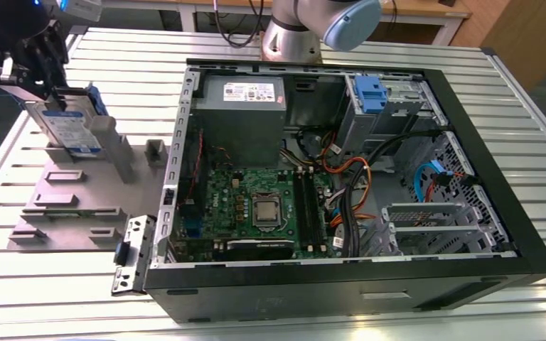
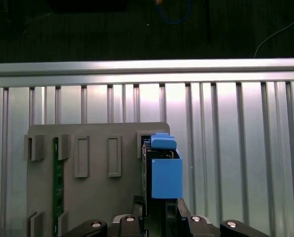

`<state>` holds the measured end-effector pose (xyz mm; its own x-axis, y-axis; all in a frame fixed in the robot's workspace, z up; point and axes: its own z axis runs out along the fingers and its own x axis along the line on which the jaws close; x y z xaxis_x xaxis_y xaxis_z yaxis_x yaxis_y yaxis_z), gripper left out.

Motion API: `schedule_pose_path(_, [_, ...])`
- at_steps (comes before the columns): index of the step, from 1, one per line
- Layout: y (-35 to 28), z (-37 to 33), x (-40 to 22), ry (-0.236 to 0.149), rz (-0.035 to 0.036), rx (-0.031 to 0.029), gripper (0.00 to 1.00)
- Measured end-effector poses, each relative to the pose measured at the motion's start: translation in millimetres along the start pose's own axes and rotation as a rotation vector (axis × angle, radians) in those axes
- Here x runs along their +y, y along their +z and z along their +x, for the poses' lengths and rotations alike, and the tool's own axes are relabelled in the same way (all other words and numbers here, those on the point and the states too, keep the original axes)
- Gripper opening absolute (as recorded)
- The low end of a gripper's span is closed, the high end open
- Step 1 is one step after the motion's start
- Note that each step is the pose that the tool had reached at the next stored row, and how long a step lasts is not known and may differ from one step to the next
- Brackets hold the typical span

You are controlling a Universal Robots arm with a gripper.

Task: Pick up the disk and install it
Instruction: 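Pick up the disk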

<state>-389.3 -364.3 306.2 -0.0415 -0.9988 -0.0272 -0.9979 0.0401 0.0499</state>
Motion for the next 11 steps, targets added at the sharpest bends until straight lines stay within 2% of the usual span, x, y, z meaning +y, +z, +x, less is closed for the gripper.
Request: schedule_pose_path(11, [-0.8, 0.0, 0.0, 0.0, 0.0, 0.0, 0.35])
